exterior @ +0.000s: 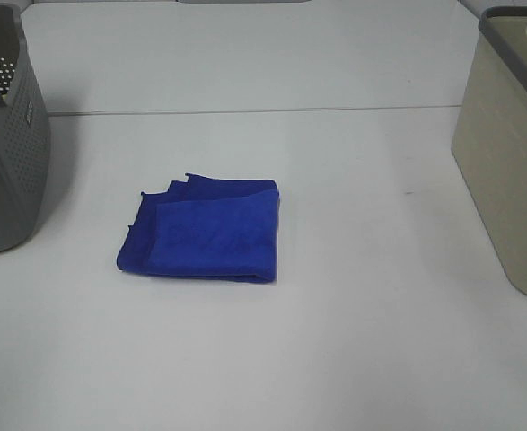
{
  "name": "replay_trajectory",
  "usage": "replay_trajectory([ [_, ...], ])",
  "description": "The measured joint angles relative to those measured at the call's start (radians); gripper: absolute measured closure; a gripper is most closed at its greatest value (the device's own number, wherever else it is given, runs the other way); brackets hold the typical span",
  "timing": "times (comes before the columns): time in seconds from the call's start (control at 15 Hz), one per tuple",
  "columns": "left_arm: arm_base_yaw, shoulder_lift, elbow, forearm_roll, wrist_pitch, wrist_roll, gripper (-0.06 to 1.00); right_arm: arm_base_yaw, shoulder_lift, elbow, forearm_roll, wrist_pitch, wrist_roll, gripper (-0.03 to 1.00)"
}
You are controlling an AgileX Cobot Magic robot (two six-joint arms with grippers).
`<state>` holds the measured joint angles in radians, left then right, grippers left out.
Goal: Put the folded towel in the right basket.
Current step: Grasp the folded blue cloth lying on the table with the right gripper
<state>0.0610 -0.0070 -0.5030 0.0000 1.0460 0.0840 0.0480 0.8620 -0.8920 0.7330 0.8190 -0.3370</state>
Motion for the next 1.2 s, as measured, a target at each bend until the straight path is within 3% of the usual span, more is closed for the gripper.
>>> replay_trajectory([
  [0.13, 0.000, 0.000, 0.000, 0.000, 0.000, 0.000, -0.05, 0.000, 0.165, 0.000, 0.262, -0.006, -0.236, 0.00],
  [0.2, 0.000, 0.000, 0.000, 0.000, 0.000, 0.000, -0.05, 0.000, 0.318, 0.000, 0.449, -0.006, -0.417, 0.00],
  [0.27, 0.000, 0.000, 0.000, 0.000, 0.000, 0.000, -0.05, 0.004, 0.383, -0.002, 0.501, -0.008, -0.481, 0.00],
  [0.47, 0.000, 0.000, 0.000, 0.000, 0.000, 0.000, -0.05, 0.113, 0.604, -0.087, 0.456, -0.042, -0.563, 0.01],
  [0.67, 0.000, 0.000, 0.000, 0.000, 0.000, 0.000, -0.05, 0.200, 0.791, -0.203, 0.403, -0.042, -0.536, 0.00],
  [0.87, 0.000, 0.000, 0.000, 0.000, 0.000, 0.000, -0.05, 0.211, 0.994, -0.287, 0.389, -0.051, -0.490, 0.00],
  [1.2, 0.000, 0.000, 0.000, 0.000, 0.000, 0.000, -0.05, 0.211, 1.217, -0.295, 0.383, -0.097, -0.486, 0.01],
])
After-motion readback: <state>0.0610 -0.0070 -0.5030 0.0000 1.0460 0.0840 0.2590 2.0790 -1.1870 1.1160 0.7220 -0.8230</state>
